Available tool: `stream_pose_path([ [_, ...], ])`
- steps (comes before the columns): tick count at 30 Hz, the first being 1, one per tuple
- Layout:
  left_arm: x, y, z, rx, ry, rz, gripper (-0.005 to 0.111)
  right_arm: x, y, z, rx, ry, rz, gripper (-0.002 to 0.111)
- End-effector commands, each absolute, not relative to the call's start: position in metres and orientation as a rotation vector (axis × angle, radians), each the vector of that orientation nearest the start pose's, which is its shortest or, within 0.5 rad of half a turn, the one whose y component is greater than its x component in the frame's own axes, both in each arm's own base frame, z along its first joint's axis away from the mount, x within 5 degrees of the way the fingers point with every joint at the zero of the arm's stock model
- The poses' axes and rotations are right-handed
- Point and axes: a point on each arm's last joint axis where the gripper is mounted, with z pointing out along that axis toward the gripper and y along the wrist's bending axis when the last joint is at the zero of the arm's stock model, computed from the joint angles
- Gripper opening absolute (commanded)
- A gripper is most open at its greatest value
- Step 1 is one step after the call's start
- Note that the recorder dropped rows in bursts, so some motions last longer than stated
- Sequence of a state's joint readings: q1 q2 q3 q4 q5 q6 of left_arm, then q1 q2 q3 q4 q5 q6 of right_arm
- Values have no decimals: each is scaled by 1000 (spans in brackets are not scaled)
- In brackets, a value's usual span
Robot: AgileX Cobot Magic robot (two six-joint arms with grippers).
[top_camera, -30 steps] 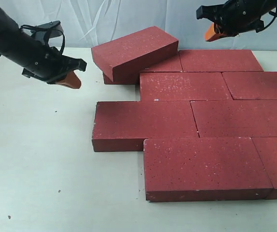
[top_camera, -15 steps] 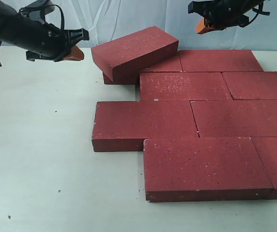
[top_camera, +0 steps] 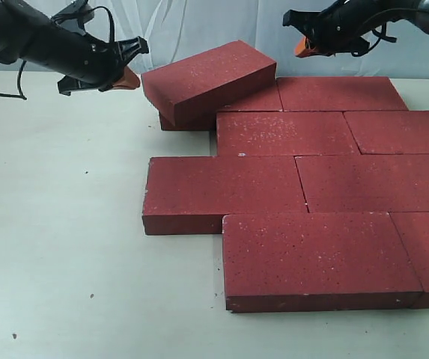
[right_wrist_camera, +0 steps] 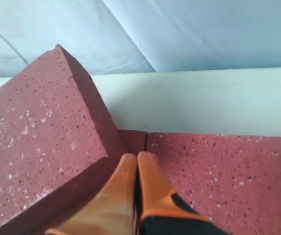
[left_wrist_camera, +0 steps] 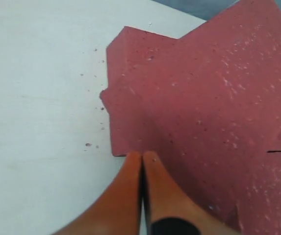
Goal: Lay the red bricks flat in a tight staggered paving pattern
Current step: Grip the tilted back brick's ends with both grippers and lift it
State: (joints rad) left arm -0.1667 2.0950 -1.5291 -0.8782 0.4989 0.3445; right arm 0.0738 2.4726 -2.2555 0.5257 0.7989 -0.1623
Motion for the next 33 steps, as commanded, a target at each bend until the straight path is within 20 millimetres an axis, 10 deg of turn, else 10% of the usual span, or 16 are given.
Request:
stream_pose_path([
  [1,458,-111,193,-196,2490,-633,0,559,75,190,56,2379,642,-1],
  [20,468,-150,177,-159,2498,-628,0,584,78,139,228,2252,750,-1],
  [33,473,-145,183,-158,2483,-624,0,568,102,152,-17,2343,875,-1],
])
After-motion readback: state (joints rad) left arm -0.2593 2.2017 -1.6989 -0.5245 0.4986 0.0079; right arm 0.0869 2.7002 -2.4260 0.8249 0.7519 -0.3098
